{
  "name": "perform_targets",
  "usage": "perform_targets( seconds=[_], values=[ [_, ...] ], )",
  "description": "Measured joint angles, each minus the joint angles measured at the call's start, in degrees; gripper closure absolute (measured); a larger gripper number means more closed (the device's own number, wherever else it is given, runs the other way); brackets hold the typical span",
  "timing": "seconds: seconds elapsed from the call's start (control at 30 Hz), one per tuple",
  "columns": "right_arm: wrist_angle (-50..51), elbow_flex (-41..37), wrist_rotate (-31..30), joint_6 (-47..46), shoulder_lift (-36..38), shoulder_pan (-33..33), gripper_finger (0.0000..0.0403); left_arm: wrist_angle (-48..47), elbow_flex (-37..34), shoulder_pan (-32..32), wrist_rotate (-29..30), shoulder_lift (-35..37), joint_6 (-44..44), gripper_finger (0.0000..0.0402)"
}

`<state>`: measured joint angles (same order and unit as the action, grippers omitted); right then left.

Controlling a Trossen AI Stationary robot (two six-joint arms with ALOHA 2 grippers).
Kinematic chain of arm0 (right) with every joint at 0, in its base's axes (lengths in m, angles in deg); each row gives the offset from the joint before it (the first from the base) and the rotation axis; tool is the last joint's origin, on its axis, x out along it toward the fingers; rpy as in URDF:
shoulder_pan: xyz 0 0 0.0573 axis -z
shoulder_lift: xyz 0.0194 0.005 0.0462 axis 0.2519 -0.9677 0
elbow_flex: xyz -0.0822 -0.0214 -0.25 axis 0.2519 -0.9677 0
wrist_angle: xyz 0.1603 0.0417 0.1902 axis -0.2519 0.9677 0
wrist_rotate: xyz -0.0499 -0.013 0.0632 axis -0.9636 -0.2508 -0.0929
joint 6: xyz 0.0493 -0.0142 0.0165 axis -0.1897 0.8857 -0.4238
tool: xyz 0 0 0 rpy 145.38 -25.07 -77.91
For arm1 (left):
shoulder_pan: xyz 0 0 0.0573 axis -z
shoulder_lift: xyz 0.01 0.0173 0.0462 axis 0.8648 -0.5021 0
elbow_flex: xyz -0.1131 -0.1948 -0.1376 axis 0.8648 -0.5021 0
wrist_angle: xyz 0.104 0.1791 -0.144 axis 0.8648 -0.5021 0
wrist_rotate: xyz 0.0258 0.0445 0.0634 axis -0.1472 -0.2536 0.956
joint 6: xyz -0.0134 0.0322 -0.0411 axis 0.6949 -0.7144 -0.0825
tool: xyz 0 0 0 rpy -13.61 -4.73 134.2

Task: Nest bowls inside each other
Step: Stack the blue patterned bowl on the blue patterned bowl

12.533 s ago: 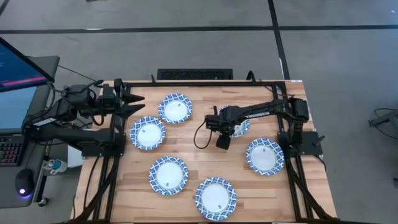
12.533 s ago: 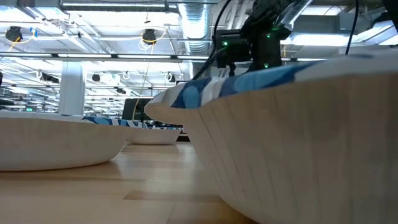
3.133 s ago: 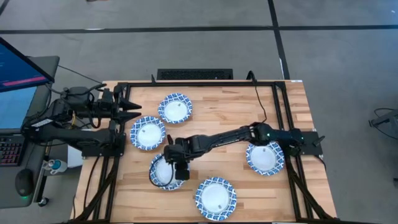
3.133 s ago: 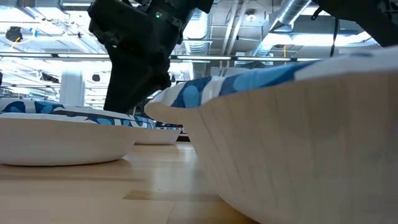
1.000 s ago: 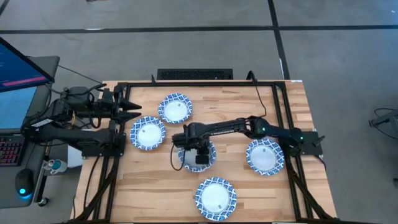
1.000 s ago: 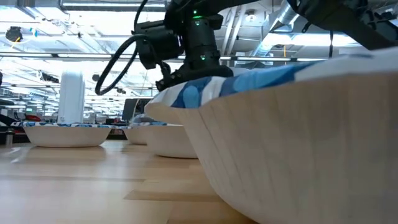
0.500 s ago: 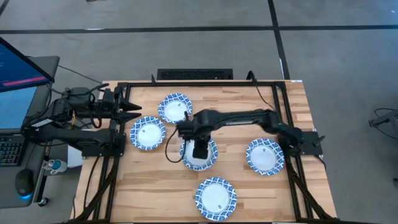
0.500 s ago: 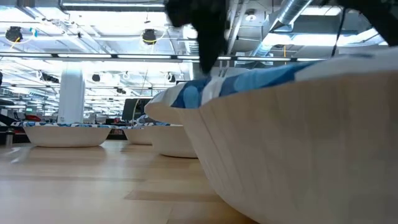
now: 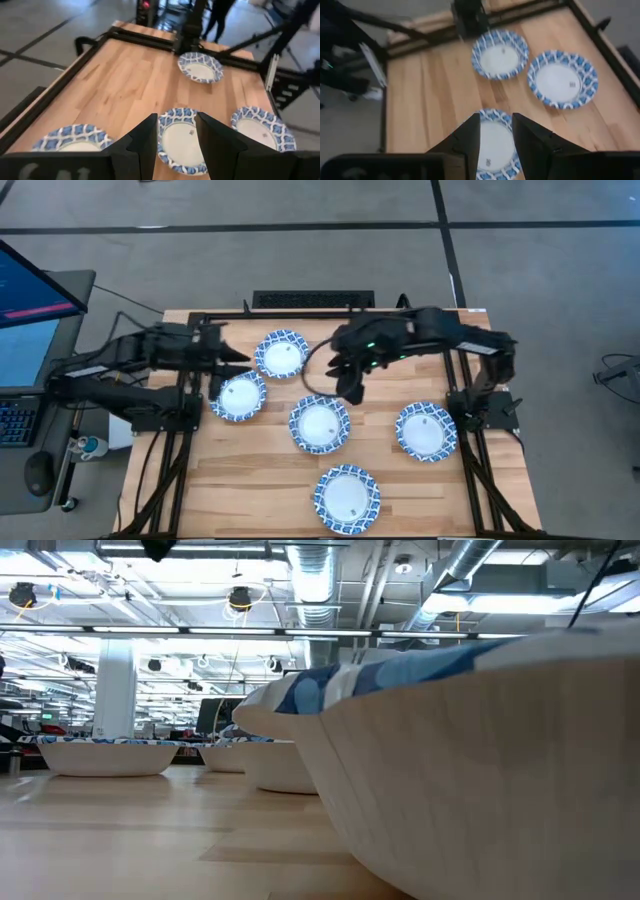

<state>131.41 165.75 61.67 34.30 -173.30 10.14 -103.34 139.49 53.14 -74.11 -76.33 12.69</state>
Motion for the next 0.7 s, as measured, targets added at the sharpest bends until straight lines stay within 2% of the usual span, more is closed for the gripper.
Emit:
perform_targets(
  seconds=[0.2, 0.27, 0.33, 0.47, 0.7],
  values=[
    [-1.2, 0.0, -0.1, 4.3, 2.3, -1.3, 0.0264, 2.8, 0.0, -0.9, -0.4, -7.7, -2.0, 0.0276],
    [-2.3, 0.0, -2.0, 5.9, 2.2, -1.2, 0.0264, 2.7, 0.0, -1.8, -0.3, -10.0, -1.7, 0.0276],
    [-3.7, 0.0, -4.3, 7.1, 2.1, -0.4, 0.0265, 3.4, 0.0, -2.6, -0.4, -12.2, -1.7, 0.0276],
    [-7.2, 0.0, -4.4, 9.1, 1.7, 1.8, 0.0265, 7.7, 0.0, -3.9, -1.3, -16.5, -3.3, 0.0276],
    [-10.5, -1.5, -1.9, 9.6, 1.6, 5.7, 0.0266, 8.9, -0.7, -8.6, -8.6, -23.6, -4.7, 0.0276]
  ],
)
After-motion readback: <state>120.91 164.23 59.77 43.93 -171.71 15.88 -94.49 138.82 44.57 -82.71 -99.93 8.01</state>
